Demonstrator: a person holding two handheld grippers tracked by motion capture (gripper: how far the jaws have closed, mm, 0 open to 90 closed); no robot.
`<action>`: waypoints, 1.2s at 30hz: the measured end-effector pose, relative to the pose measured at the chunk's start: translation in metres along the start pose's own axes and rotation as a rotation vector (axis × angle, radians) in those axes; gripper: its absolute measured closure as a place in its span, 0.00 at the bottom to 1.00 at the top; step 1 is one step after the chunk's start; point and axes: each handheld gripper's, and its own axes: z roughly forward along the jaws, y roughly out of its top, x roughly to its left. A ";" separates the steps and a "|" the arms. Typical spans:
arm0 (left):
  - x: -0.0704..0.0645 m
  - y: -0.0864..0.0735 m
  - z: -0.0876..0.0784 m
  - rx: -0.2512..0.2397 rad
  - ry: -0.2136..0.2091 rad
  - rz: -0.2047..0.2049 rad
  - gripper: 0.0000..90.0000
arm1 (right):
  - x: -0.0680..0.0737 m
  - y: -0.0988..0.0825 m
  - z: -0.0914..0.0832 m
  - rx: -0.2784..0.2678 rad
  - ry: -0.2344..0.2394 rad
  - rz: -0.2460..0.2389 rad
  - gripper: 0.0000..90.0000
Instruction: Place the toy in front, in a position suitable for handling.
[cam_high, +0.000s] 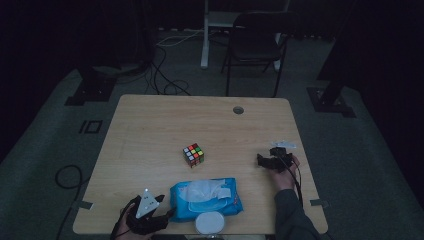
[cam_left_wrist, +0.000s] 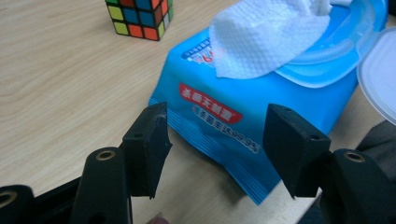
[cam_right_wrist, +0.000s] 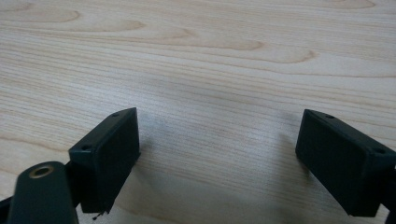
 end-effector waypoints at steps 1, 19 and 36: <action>-0.001 -0.001 0.000 0.003 -0.003 0.000 0.47 | 0.000 0.000 0.000 0.000 0.000 0.000 0.15; -0.018 -0.014 -0.004 0.068 -0.058 0.024 0.49 | 0.000 0.000 0.000 0.000 0.000 0.000 0.15; -0.024 -0.017 0.015 0.134 0.053 0.053 0.90 | 0.000 0.000 0.000 0.000 0.000 0.000 0.15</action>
